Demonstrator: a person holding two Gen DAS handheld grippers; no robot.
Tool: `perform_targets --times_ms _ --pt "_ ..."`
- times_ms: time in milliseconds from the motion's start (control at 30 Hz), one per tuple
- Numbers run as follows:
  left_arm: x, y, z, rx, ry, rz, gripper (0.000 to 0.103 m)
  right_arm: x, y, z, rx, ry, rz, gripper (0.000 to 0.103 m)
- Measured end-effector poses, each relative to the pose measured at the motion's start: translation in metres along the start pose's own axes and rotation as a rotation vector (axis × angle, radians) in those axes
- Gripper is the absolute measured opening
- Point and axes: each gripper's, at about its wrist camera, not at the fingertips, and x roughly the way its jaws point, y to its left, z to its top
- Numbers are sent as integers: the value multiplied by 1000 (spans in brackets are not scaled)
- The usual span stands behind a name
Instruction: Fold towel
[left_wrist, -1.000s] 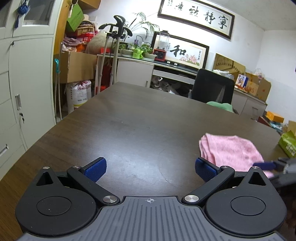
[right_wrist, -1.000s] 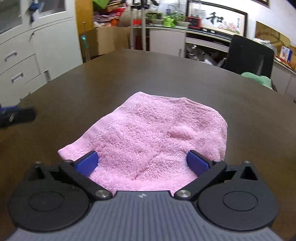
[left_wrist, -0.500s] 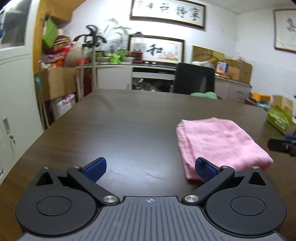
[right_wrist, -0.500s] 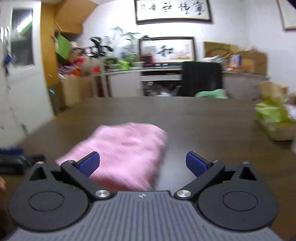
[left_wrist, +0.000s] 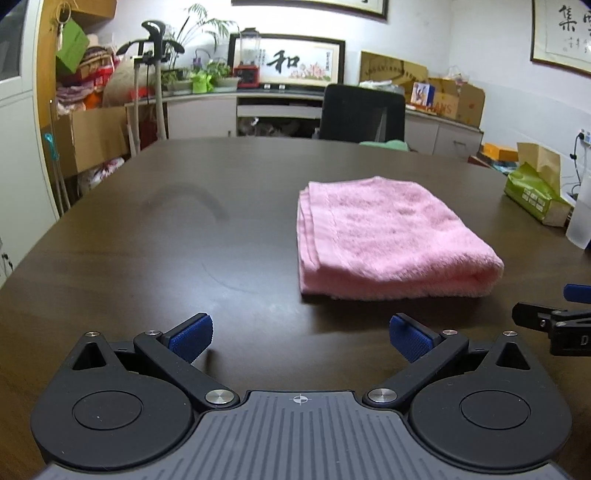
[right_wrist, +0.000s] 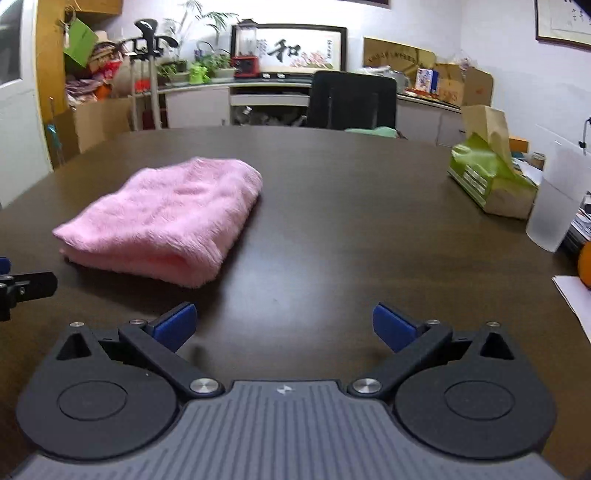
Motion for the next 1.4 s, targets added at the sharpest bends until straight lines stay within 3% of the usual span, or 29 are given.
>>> perform_targets --times_ms 567,1400 --pt "-5 -22 -4 -20 38 161 103 2 -10 -5 7 32 40 103" --pt "-7 -26 -6 1 39 132 103 2 -3 -5 11 31 32 103"
